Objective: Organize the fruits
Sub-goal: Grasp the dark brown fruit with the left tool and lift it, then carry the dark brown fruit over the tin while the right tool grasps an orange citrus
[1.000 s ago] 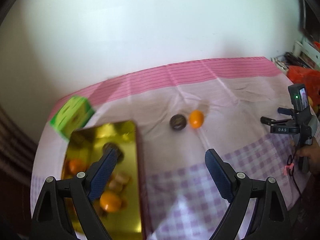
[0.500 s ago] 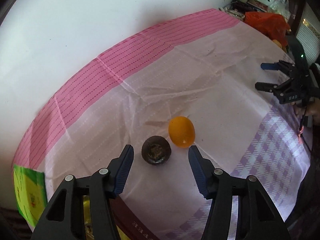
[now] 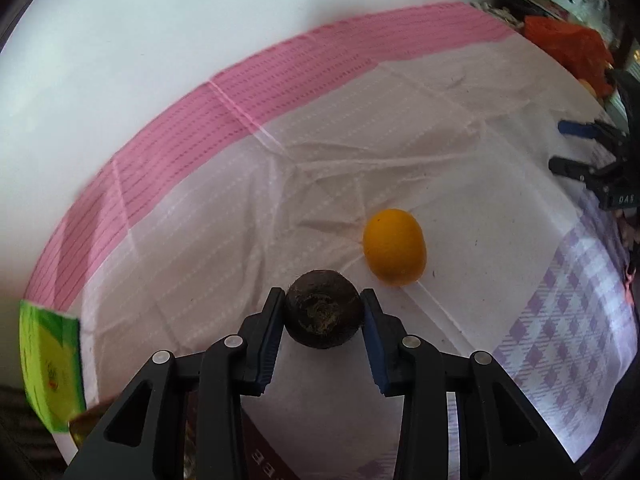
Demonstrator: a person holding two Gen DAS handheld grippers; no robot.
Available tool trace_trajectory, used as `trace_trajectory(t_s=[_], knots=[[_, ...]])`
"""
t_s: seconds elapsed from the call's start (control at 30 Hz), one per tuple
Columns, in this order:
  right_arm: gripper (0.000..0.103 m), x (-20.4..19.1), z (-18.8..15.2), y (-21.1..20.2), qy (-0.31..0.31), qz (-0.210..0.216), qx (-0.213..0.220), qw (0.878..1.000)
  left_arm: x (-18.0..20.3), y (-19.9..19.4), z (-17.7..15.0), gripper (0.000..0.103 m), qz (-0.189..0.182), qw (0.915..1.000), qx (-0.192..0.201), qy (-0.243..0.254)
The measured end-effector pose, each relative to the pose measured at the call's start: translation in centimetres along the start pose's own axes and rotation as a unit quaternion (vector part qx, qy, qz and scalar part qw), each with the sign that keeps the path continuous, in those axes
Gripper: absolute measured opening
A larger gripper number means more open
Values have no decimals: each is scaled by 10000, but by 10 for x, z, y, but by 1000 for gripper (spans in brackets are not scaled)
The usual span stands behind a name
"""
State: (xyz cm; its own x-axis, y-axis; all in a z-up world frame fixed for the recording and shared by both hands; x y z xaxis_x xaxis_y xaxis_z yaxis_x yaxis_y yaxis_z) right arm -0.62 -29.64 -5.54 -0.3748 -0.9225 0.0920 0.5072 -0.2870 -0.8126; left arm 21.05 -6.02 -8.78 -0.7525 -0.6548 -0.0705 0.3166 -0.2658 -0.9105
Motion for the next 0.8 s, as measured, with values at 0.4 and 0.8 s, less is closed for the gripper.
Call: trace_trajectory(t_s=[0.4,0.8], knots=[[95,-106,22,-42,-1538,1765,574,9705,38,-117,-88,39,470,9661,847,-2391],[77,-214,52,24,-2580,1994,206,9451,22,-179,-169,39,955,9288,1060,-3421]])
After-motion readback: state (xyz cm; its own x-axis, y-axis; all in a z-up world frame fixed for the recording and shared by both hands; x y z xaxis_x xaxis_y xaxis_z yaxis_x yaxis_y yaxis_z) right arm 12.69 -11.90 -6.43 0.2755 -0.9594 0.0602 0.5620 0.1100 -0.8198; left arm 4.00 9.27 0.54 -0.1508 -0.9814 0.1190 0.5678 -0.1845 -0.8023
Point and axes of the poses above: each gripper's, at about its wrist camera, not at the fingertips, and y roughly the way its jaws point, x to its right, z to its top, the point moved 3 cm from there along y, roughly the way its jaws point, and after that the axes turned 1 degree about -z, right-handed, at the moved point
